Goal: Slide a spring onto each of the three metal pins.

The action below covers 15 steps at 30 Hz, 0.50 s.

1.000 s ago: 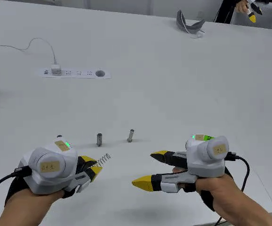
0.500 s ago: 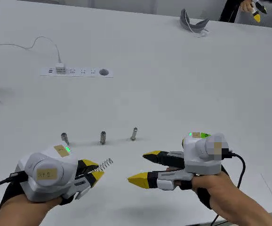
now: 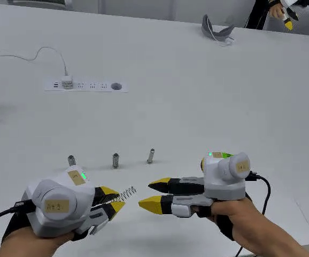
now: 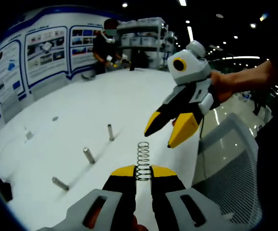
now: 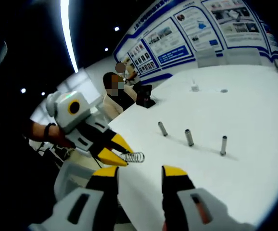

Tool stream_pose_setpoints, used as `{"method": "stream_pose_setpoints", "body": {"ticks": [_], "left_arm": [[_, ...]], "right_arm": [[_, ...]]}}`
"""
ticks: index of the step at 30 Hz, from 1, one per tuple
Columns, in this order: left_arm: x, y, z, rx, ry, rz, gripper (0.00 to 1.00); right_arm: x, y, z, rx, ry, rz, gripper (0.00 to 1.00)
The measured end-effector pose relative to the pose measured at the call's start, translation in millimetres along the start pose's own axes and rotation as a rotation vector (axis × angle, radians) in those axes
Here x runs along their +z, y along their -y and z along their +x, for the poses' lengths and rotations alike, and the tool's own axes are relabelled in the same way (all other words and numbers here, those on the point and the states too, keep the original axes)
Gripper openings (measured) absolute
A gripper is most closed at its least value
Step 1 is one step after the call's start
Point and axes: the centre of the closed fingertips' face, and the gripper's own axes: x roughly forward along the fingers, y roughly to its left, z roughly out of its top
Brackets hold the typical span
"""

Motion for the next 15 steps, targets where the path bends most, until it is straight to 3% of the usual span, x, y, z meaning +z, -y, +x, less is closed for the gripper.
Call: {"method": "stream_pose_setpoints", "body": {"ticks": [11, 15], "left_arm": [[14.0, 8.2, 3.8, -0.034, 0.018, 0.026, 0.1], [14.2, 8.7, 4.6, -0.043, 0.016, 0.035, 0.1]], "right_arm": [[7.3, -7.8, 7.2, 0.065, -0.004, 0.026, 0.26], [12.1, -8.1, 7.1, 0.079, 0.009, 0.043, 0.2]]}}
